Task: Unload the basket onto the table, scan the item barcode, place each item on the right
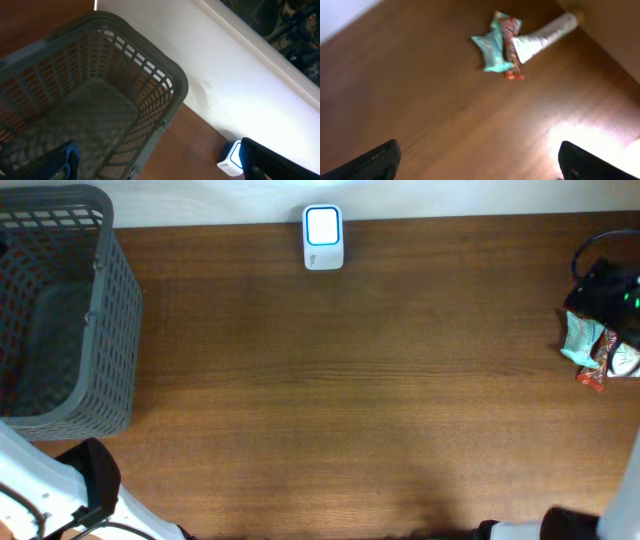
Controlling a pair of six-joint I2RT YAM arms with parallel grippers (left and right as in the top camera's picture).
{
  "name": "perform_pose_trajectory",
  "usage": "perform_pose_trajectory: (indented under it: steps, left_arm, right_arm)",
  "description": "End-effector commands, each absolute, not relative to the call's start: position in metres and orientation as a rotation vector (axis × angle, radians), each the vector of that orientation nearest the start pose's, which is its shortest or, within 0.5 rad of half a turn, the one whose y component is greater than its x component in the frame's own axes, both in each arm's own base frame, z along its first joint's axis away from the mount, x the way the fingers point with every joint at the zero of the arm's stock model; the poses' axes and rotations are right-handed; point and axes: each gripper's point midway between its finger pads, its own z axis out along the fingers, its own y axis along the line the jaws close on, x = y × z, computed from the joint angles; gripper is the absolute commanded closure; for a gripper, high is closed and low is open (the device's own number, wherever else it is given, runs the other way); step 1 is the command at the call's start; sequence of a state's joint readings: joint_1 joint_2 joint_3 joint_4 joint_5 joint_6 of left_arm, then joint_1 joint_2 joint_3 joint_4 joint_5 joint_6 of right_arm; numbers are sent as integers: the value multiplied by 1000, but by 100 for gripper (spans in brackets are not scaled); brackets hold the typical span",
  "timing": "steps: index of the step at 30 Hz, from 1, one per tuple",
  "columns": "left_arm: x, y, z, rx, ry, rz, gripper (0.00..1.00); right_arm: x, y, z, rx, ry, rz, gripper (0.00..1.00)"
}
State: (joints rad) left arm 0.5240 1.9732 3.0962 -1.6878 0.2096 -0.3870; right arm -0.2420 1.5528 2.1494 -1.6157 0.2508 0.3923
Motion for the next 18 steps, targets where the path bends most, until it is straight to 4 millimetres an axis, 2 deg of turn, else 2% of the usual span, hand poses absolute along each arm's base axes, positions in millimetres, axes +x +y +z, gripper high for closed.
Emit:
perform_pose_trajectory:
  steps: [1, 4, 13, 18]
  left_arm:
    - [346, 160, 475, -830, 1954, -144, 1]
    - [346, 160, 475, -830, 1954, -144, 1]
    - [346, 160, 475, -830, 1954, -144, 1]
    - [346, 160, 475, -830, 1954, -144, 1]
  right_arm:
    - [272, -48, 364, 666, 2514, -15, 1]
    - [270, -7, 369, 526, 2537, 160, 1]
    - [271, -13, 368, 509, 2540, 97, 1]
    - [271, -7, 367, 481, 2550, 109, 1]
